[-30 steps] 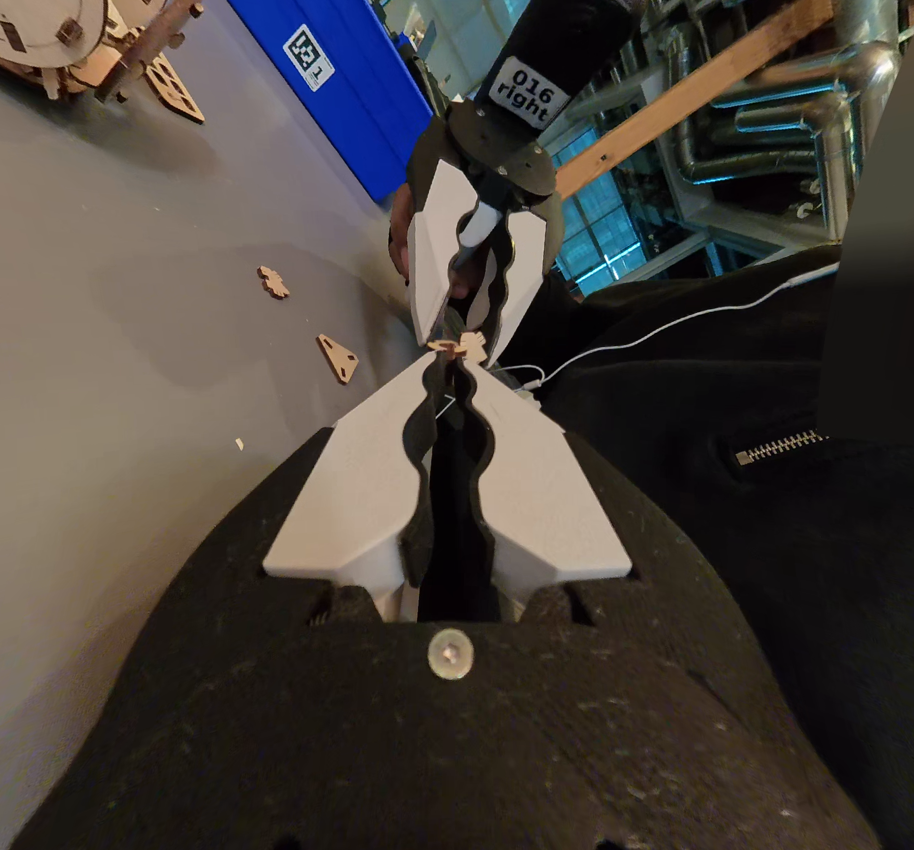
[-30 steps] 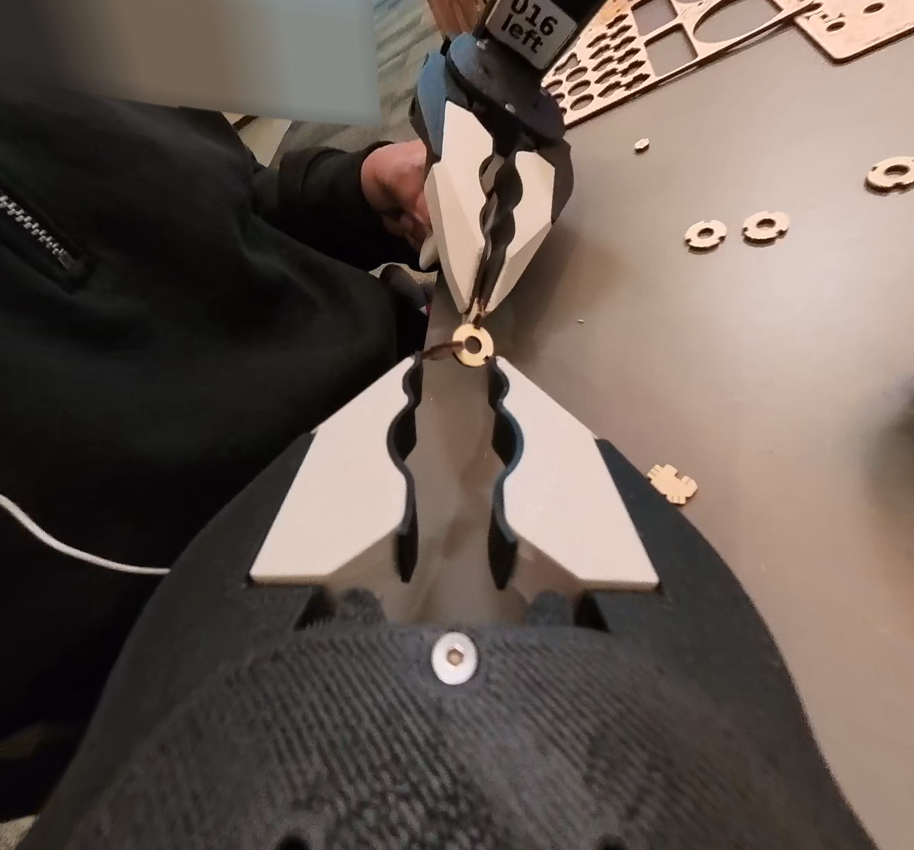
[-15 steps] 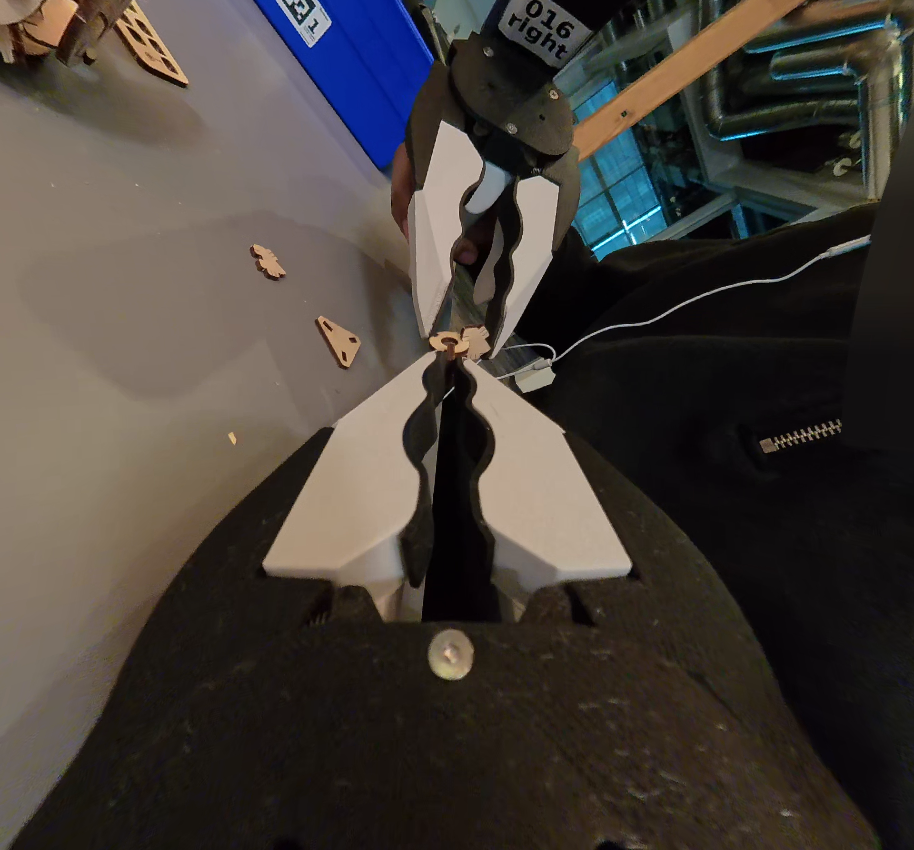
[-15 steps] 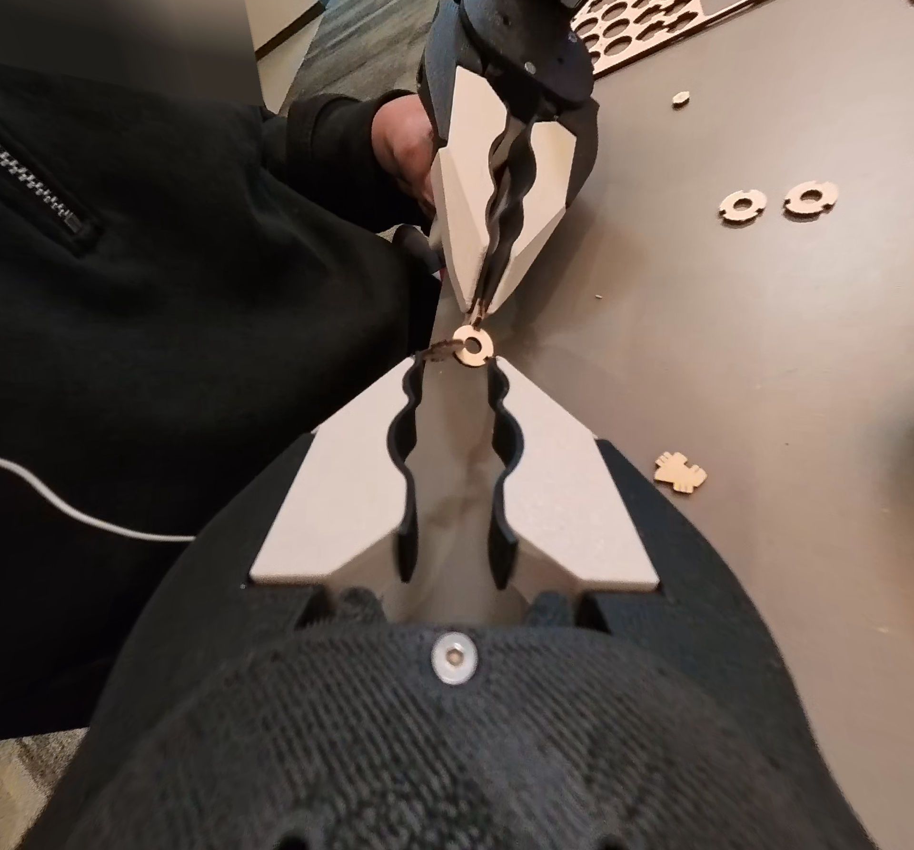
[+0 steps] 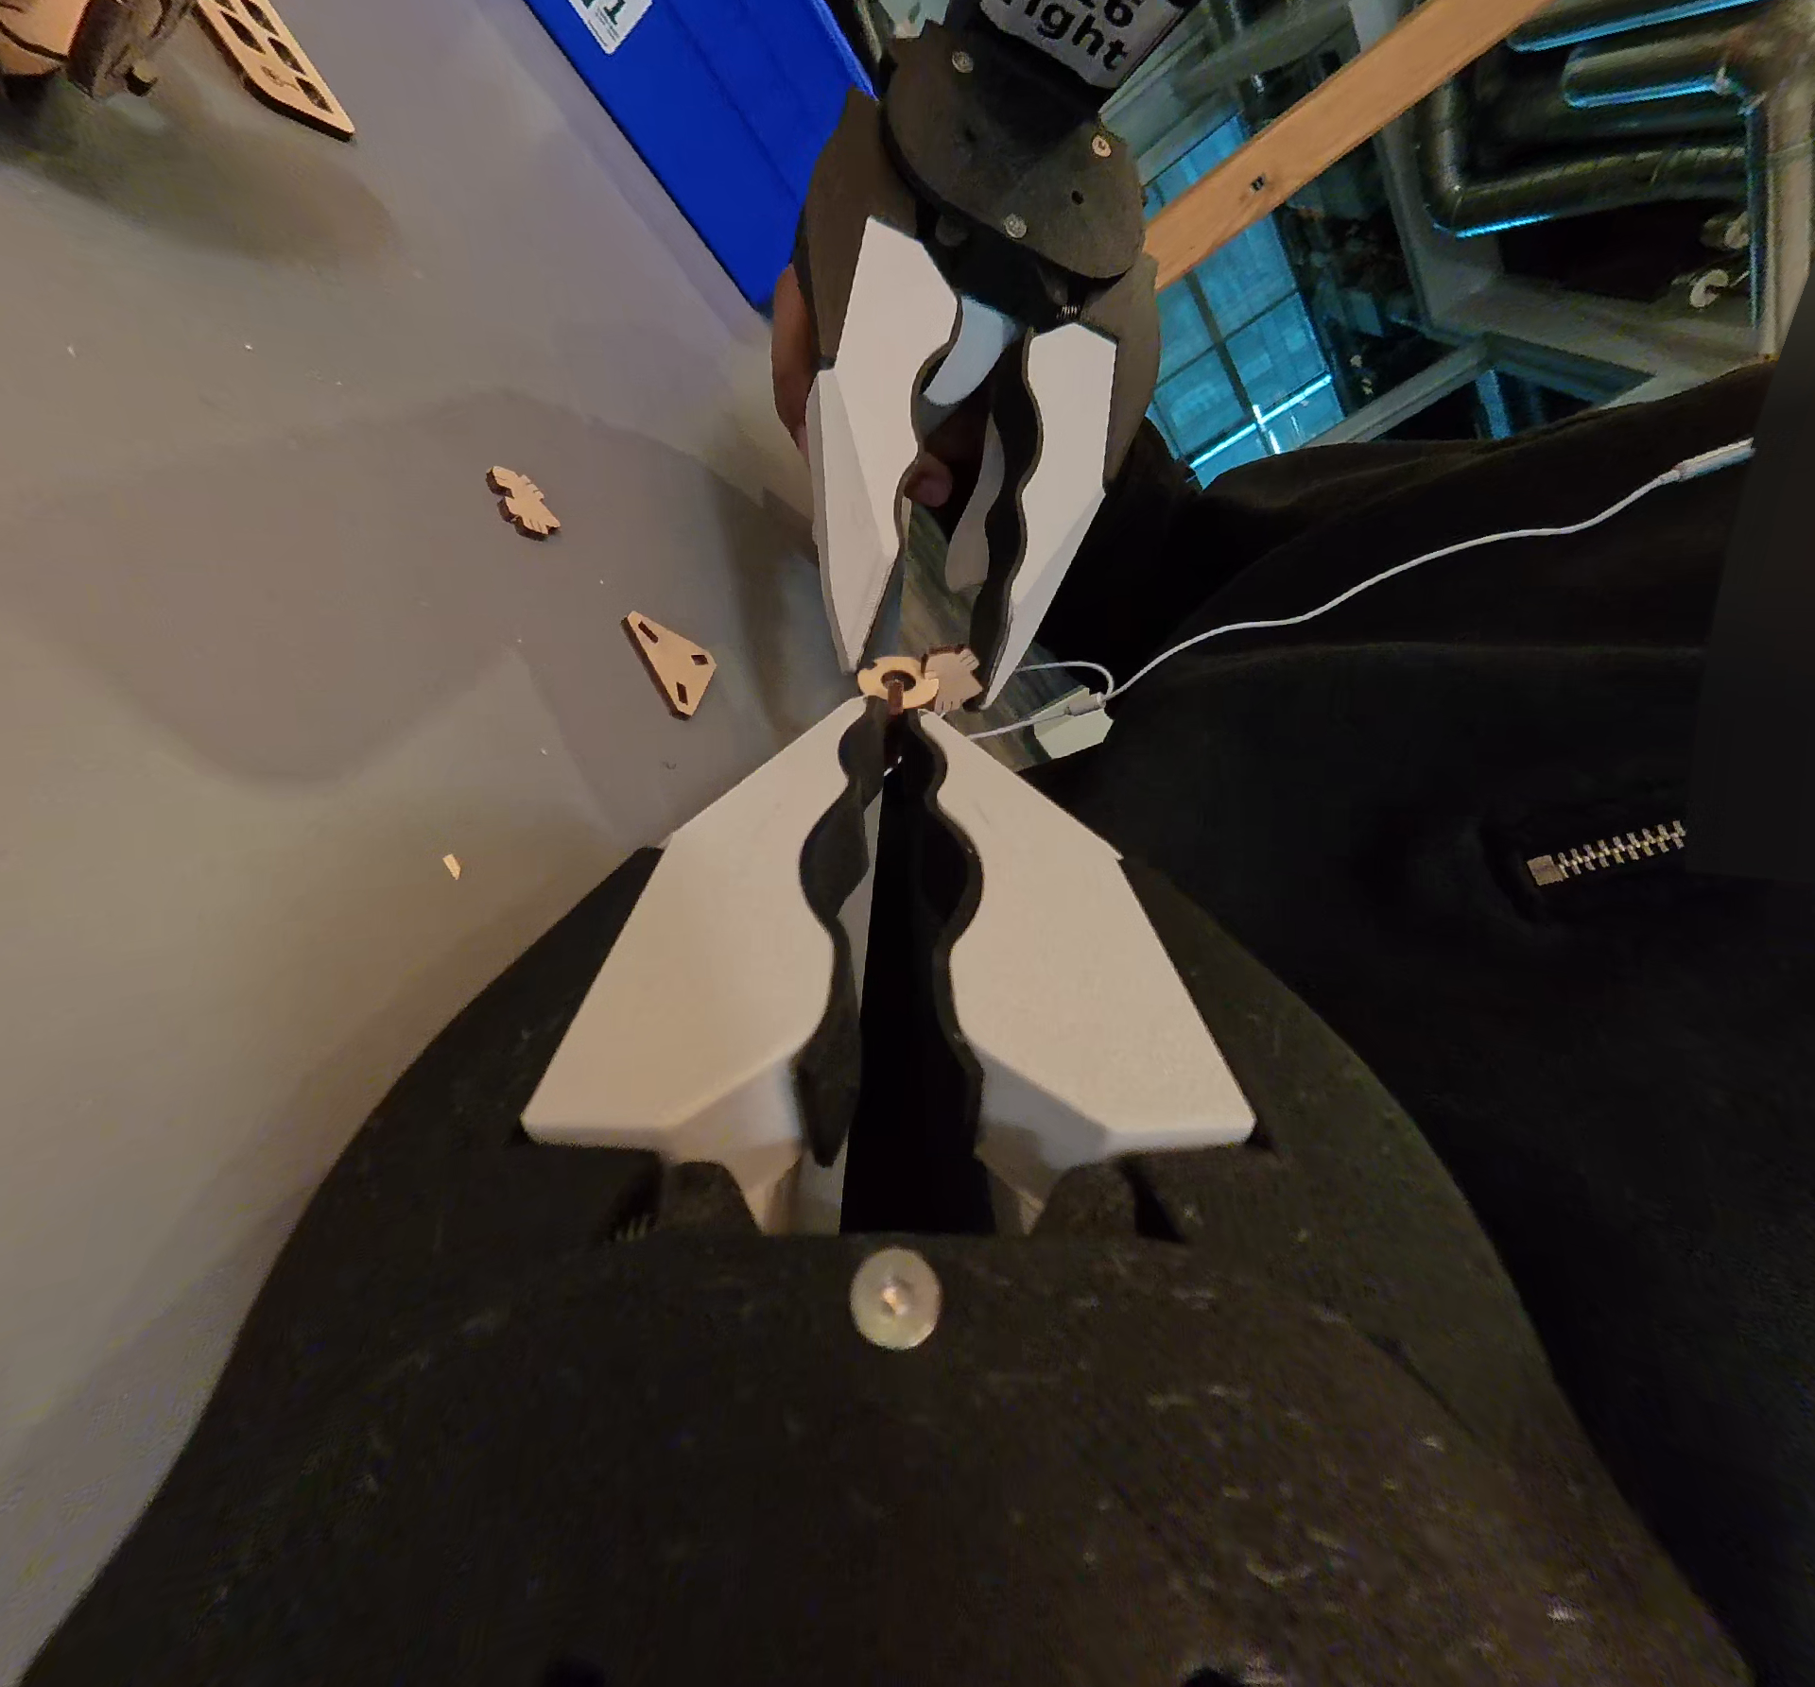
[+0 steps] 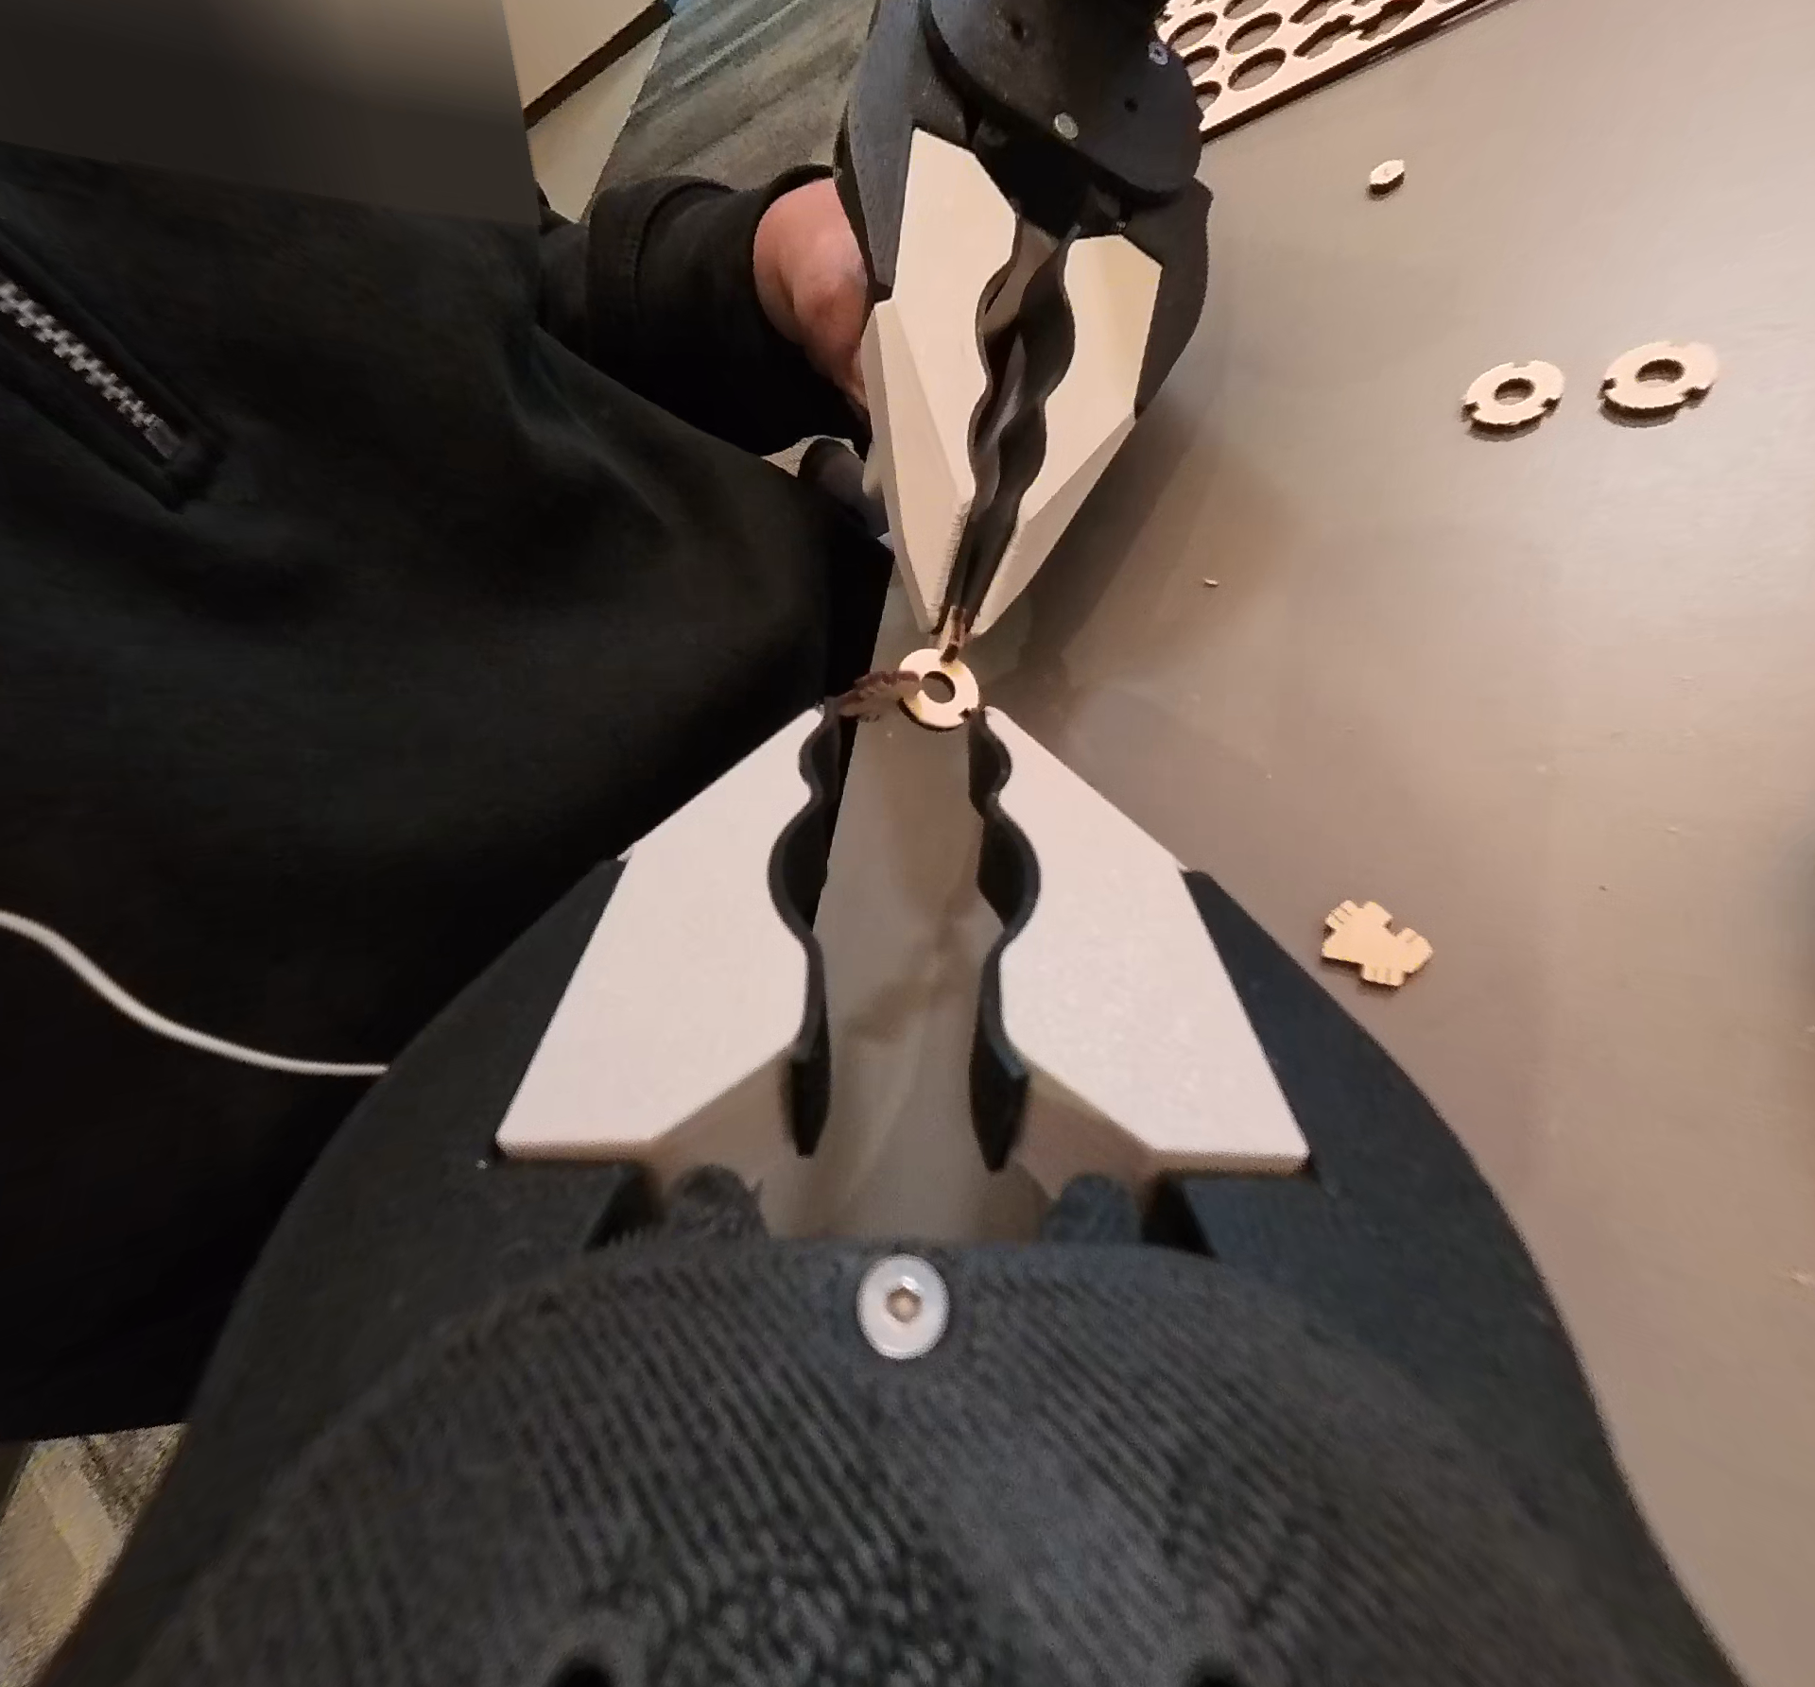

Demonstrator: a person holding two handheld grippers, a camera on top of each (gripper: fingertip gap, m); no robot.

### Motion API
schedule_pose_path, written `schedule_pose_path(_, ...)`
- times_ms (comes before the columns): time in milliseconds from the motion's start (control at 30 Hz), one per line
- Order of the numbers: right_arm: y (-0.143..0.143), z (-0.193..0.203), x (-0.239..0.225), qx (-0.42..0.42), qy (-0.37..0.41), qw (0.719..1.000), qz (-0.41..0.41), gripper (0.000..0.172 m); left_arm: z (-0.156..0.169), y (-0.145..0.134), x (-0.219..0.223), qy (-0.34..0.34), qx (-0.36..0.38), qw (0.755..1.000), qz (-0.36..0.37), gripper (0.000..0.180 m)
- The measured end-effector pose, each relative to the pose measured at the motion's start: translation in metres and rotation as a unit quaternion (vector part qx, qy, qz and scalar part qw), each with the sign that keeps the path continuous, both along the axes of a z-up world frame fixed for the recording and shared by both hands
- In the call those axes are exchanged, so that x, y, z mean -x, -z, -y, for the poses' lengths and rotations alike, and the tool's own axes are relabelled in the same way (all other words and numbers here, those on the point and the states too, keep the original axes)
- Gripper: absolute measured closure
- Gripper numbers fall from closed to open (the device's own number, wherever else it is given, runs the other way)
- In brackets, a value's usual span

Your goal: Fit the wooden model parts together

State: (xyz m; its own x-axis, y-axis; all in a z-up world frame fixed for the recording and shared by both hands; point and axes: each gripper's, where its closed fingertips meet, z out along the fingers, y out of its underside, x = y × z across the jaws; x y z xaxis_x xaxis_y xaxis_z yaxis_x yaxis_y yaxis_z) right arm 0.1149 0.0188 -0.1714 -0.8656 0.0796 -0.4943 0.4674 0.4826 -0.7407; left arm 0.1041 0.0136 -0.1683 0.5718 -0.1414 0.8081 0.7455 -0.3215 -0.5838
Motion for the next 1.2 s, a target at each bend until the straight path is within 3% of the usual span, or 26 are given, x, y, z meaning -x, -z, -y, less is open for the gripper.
schedule_pose_path(567,0.007,0.005,-0.001,-0.001,0.010,1.000,-0.006,0.146,-0.002,0.002,0.005,-0.020,0.006,1.000,-0.008,0.180)
schedule_pose_path(633,0.010,0.004,0.001,-0.006,0.015,1.000,-0.015,0.146,-0.003,0.004,0.009,-0.033,0.017,0.999,-0.010,0.157)
schedule_pose_path(667,0.012,0.003,0.003,-0.011,0.019,1.000,-0.022,0.146,-0.004,0.006,0.010,-0.037,0.021,0.999,-0.010,0.147)
schedule_pose_path(867,0.033,-0.003,0.018,-0.062,0.056,0.993,-0.088,0.146,0.000,0.003,0.022,-0.071,0.013,0.997,-0.020,0.142)
schedule_pose_path(1067,0.055,-0.007,0.034,-0.148,0.070,0.965,-0.205,0.144,0.004,-0.005,0.031,-0.097,-0.014,0.995,-0.021,0.142)
schedule_pose_path(1200,0.054,-0.011,0.038,-0.159,0.093,0.960,-0.213,0.122,0.006,-0.007,0.032,-0.109,-0.018,0.993,-0.037,0.142)
